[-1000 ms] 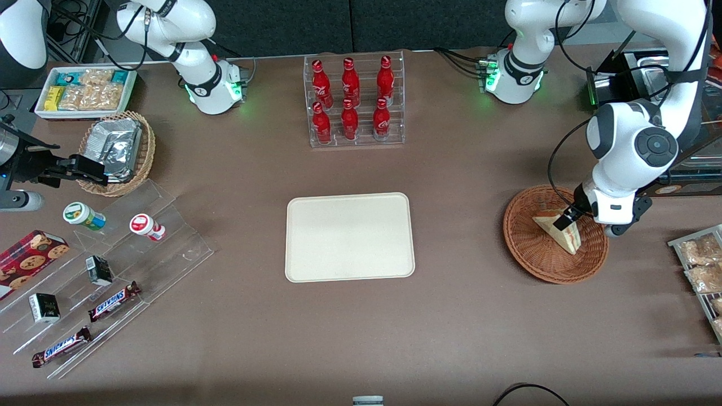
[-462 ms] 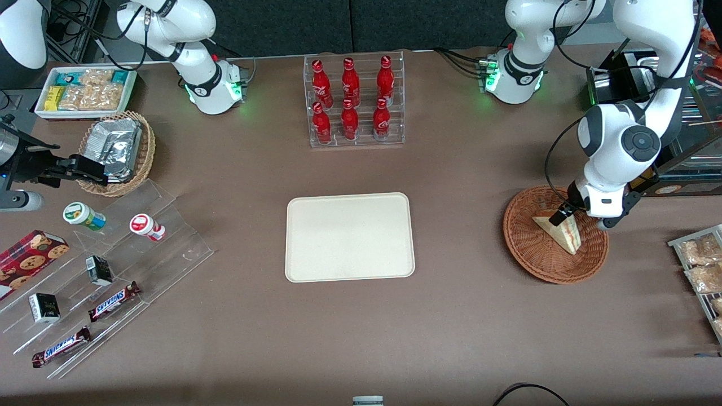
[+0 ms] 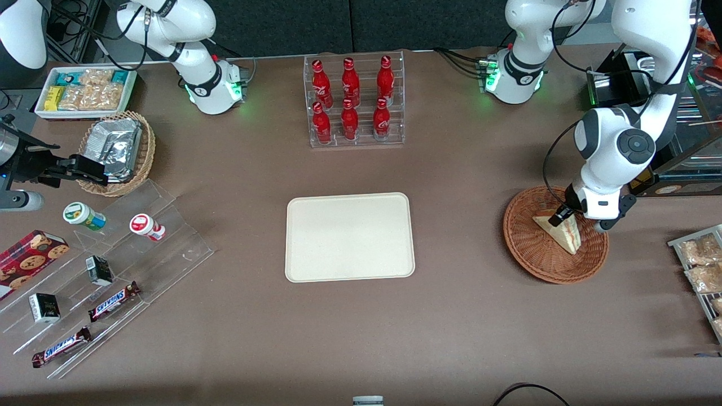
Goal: Place sandwich from basket to tray
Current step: 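Close the left gripper on the sandwich and lift it, then carry the sandwich with the left gripper over the cream tray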
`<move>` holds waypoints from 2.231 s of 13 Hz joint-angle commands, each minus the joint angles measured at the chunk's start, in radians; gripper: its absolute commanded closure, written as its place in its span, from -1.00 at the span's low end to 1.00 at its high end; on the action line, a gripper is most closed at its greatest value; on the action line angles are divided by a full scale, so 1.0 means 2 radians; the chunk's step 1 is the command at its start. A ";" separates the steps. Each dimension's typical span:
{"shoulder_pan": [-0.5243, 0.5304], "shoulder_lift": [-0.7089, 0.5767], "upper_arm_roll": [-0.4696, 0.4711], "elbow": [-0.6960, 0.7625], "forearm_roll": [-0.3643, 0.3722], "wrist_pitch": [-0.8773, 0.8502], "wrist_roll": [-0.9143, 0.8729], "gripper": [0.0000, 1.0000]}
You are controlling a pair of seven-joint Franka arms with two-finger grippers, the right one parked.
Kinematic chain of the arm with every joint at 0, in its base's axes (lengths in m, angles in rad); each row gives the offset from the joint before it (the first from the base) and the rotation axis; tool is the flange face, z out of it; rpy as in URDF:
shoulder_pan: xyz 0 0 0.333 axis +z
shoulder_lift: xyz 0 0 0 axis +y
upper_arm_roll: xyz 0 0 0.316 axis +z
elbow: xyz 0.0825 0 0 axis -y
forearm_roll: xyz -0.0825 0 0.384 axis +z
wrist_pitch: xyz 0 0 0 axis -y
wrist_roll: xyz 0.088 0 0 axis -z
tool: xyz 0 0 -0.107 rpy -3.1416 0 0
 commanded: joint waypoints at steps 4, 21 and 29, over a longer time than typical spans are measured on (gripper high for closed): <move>-0.004 -0.015 -0.006 0.067 0.010 -0.084 -0.014 1.00; -0.319 0.131 -0.012 0.468 -0.043 -0.392 -0.048 1.00; -0.399 0.257 -0.010 0.480 -0.006 -0.254 -0.089 1.00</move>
